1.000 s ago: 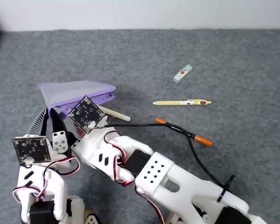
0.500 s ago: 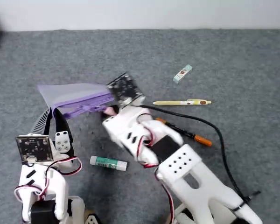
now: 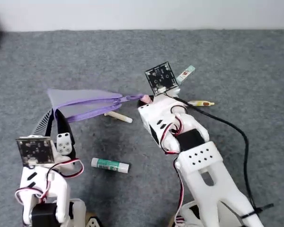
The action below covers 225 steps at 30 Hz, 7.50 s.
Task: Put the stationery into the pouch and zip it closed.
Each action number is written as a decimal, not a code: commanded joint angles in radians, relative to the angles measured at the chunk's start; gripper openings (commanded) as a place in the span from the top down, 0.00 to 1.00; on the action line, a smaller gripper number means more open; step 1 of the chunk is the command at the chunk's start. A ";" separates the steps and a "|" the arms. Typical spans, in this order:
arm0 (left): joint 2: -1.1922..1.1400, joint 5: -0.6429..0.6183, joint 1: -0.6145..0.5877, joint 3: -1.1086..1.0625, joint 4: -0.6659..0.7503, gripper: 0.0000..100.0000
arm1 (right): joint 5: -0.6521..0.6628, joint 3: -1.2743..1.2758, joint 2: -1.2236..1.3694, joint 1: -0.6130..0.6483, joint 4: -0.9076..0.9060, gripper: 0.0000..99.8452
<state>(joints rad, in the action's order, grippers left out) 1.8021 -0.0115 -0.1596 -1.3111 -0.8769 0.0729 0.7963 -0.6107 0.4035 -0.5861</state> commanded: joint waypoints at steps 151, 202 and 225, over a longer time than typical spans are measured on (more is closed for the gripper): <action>0.012 -0.049 -0.865 0.486 -0.609 0.99 | 0.416 -1.255 1.130 0.392 -1.204 0.99; -0.221 -0.256 -0.103 0.371 -0.660 0.99 | 0.061 -0.970 0.128 0.492 -0.769 0.99; -0.470 -0.341 -0.084 0.774 -0.621 0.99 | -0.117 -0.833 0.059 0.522 -0.367 0.99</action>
<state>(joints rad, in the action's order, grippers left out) 1.4492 -0.2954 -0.2685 -0.6790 -1.5182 -0.0315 -0.0276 -0.5002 0.9221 -1.0127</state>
